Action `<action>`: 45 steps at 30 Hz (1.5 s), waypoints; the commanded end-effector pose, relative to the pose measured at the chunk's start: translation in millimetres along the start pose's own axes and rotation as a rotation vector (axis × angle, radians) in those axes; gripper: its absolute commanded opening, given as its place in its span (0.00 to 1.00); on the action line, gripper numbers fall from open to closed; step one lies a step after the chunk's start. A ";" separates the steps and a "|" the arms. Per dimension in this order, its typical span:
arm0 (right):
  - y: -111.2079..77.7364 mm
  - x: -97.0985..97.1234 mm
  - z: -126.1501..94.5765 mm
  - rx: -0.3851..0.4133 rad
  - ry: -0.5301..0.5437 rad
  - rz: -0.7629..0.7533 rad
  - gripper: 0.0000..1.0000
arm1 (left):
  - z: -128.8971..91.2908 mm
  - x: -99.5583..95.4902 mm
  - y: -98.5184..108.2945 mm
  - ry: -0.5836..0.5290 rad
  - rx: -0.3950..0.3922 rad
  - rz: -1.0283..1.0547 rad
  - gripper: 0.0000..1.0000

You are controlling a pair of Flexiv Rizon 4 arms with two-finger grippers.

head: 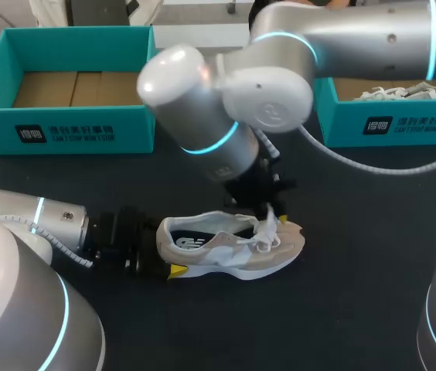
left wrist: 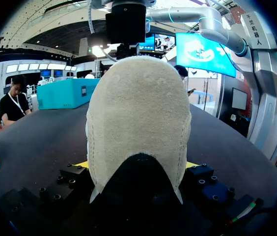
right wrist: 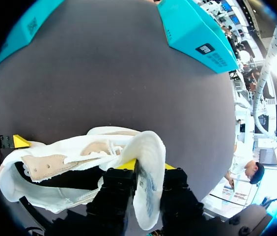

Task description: Take the shoe out of the shoebox, open the shoe tongue, remove and reinsert the insole, then place the shoe into the shoebox

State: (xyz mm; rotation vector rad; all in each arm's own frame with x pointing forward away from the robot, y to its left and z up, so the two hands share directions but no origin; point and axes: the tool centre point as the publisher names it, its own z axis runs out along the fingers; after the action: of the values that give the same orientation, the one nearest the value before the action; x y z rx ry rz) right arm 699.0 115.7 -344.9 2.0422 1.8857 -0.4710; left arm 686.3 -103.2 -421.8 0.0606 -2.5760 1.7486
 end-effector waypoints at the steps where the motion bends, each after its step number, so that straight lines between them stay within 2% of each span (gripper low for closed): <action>1: -7.1 -8.1 15.6 -0.004 0.069 0.102 0.36 | -0.1 1.1 1.1 -0.001 -0.003 -0.001 0.00; 11: -11.4 -36.4 28.7 -0.005 0.077 0.124 0.44 | -0.1 1.1 1.1 -0.001 -0.003 -0.001 0.00; 16: -8.5 -42.3 34.6 -0.017 0.097 0.144 0.44 | -0.1 1.1 1.1 -0.001 -0.003 -0.001 0.00; 20: -5.6 -33.3 45.0 -0.002 0.117 0.133 0.44 | -0.1 1.1 1.1 -0.001 -0.003 -0.001 0.00; 23: -5.4 -37.8 51.5 0.006 0.124 0.127 0.44 | -0.1 1.1 1.1 -0.001 -0.003 -0.001 0.00; 28: -0.3 -48.3 30.9 -0.038 0.118 0.132 0.46 | -0.1 1.1 1.1 -0.001 -0.003 -0.001 0.00; 32: 8.7 -50.7 6.2 -0.101 0.103 0.114 0.49 | -0.1 1.1 1.1 -0.001 -0.003 -0.001 0.00; 34: 15.2 -50.1 -9.8 -0.140 0.096 0.100 0.56 | -0.1 1.1 1.1 -0.001 -0.003 -0.001 0.00; 38: 26.3 -45.7 -43.0 -0.220 0.088 0.058 0.66 | -0.1 1.1 1.1 -0.001 -0.003 -0.001 0.00; 40: 30.7 -41.5 -58.3 -0.262 0.087 0.032 0.66 | -0.1 1.1 1.1 -0.001 -0.003 -0.001 0.00; 43: 37.3 -33.1 -80.7 -0.341 0.133 -0.021 0.69 | -0.1 1.1 1.1 -0.001 -0.003 -0.001 0.00; 45: 41.7 -23.8 -95.2 -0.401 0.190 -0.114 0.70 | -0.1 1.1 1.1 -0.001 -0.003 -0.001 0.00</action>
State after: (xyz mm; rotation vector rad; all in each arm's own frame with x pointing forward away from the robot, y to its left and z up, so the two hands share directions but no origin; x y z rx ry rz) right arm 745.2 119.4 -267.8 1.8705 1.9420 0.0067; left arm 686.2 -102.9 -422.1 0.0609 -2.5764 1.7480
